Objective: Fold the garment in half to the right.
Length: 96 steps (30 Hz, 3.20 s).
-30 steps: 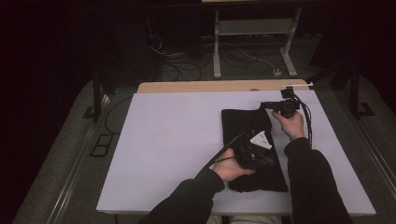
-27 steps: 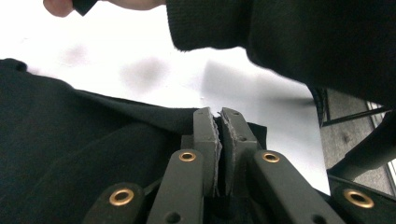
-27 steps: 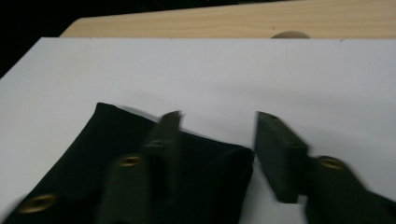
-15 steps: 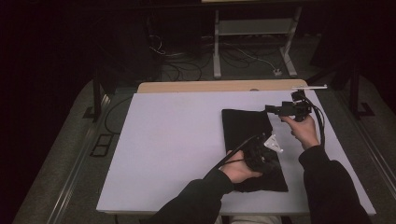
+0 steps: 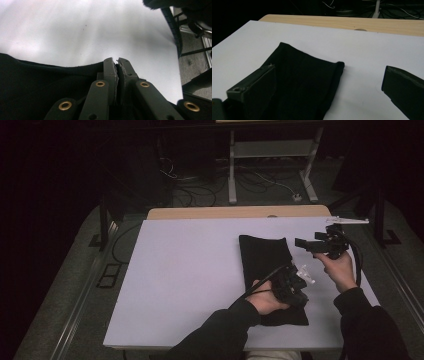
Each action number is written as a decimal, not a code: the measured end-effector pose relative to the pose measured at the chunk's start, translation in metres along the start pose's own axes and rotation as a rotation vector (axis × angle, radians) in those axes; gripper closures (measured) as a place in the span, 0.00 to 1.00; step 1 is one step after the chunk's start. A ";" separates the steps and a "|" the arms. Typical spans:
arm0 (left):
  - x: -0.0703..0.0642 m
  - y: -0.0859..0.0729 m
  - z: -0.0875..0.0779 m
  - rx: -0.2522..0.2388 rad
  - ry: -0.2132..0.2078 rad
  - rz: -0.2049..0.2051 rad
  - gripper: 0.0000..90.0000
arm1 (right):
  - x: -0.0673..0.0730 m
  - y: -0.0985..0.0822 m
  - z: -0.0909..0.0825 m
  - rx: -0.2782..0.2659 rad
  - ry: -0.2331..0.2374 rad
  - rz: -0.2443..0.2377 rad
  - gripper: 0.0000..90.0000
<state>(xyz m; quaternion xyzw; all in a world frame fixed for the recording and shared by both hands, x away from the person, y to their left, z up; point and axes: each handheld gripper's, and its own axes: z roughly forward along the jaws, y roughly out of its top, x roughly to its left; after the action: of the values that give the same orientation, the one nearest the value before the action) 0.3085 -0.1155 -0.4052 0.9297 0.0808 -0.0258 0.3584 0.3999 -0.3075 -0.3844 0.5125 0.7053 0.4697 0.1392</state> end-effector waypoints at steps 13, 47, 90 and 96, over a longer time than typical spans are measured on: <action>0.004 -0.001 0.011 0.055 -0.005 -0.011 0.89 | -0.013 -0.023 -0.013 -0.007 -0.006 0.038 0.00; 0.028 -0.041 -0.062 -0.238 0.037 -0.130 0.00 | 0.008 -0.038 -0.031 0.012 0.024 -0.054 0.00; 0.057 -0.115 -0.142 -0.298 0.196 -0.247 0.00 | 0.028 -0.063 -0.057 0.019 0.027 -0.098 0.00; 0.059 -0.126 -0.154 -0.303 0.221 -0.261 0.00 | 0.030 -0.067 -0.061 0.012 0.032 -0.103 0.00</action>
<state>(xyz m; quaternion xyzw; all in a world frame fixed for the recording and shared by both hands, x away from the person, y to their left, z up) 0.3435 0.0873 -0.3809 0.8441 0.2419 0.0427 0.4766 0.3061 -0.3155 -0.3977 0.4688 0.7356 0.4658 0.1490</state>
